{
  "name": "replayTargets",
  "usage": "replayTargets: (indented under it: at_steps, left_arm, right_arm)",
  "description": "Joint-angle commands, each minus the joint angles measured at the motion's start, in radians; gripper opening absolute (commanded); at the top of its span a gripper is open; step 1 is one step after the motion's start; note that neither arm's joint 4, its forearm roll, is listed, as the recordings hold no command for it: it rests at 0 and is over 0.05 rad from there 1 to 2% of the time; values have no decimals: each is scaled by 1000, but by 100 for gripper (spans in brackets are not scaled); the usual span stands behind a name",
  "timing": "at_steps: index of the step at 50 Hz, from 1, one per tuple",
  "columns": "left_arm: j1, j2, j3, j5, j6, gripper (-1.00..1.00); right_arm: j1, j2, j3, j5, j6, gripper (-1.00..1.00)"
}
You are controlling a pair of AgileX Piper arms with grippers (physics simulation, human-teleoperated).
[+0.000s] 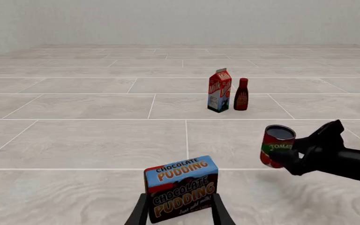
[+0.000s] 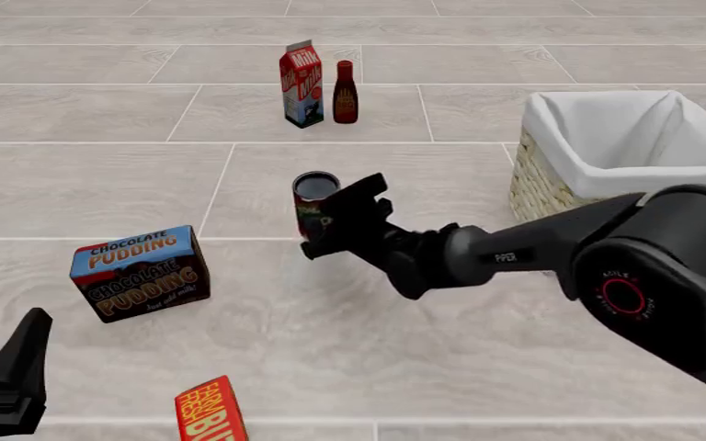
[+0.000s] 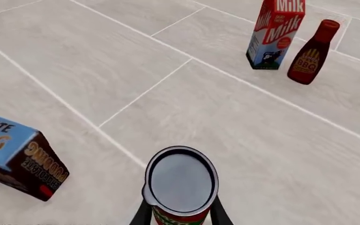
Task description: Pick the tomato sauce and place it in the basket.
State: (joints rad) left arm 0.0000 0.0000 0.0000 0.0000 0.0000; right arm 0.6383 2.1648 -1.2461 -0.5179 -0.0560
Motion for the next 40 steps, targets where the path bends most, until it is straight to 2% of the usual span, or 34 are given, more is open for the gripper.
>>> replayTargets:
  at_steps: [1, 29, 40]
  left_arm:
    - [0, 0, 0, 0, 0, 100]
    - [0, 0, 0, 0, 0, 100]
    - [0, 0, 0, 0, 0, 100]
  right_arm:
    - [0, -71, 35, 13, 2, -100]
    - [-4, -257, 166, 32, -38, -100]
    - [-12, -318, 169, 73, -52, -100]
